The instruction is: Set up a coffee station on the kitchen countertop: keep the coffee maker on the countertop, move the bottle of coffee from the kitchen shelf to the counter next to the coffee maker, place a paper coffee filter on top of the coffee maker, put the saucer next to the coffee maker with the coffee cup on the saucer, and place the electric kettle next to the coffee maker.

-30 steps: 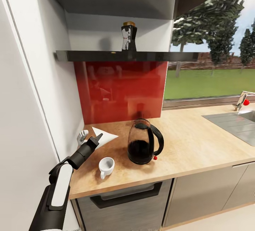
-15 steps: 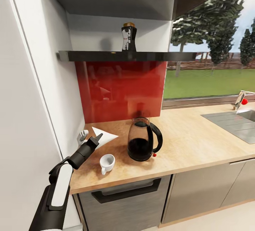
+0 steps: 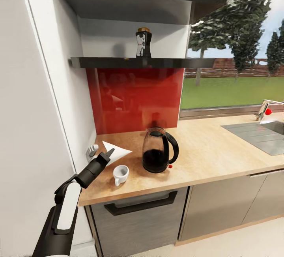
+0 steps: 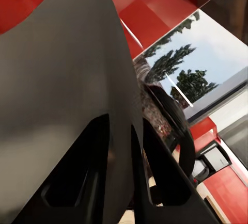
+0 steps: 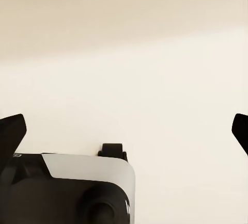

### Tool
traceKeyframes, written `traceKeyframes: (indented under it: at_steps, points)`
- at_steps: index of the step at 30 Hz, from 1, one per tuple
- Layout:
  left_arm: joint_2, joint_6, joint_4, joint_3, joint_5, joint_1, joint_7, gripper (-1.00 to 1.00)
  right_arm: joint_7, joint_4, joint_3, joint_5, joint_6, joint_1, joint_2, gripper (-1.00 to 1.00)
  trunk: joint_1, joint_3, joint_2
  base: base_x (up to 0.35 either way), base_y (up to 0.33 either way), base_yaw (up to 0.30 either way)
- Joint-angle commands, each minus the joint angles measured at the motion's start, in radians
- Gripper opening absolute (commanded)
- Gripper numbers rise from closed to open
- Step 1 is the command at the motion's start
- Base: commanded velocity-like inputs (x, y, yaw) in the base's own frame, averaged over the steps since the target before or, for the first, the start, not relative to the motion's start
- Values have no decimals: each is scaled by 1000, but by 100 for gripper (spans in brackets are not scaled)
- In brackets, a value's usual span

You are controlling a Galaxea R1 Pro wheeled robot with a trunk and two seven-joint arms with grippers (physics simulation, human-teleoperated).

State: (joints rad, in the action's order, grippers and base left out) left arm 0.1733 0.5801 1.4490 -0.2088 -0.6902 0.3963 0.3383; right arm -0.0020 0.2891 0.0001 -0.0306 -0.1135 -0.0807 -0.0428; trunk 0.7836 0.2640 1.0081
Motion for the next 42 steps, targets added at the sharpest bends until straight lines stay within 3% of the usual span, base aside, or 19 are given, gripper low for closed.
traceKeyframes:
  at_steps: [1,12,42]
  points:
    - [1,7,0,-3,-2,1,1,-100,0,-1,0,-3,-3,-1,0,100,0,1,1,-72,0,0]
    - [1,7,1,-2,-2,1,1,-100,0,-1,0,-3,-3,-1,0,100,0,1,1,-163,0,0]
    - [1,7,0,-1,-2,1,1,-100,0,-1,0,-3,-3,-1,0,100,0,1,1,-52,0,0]
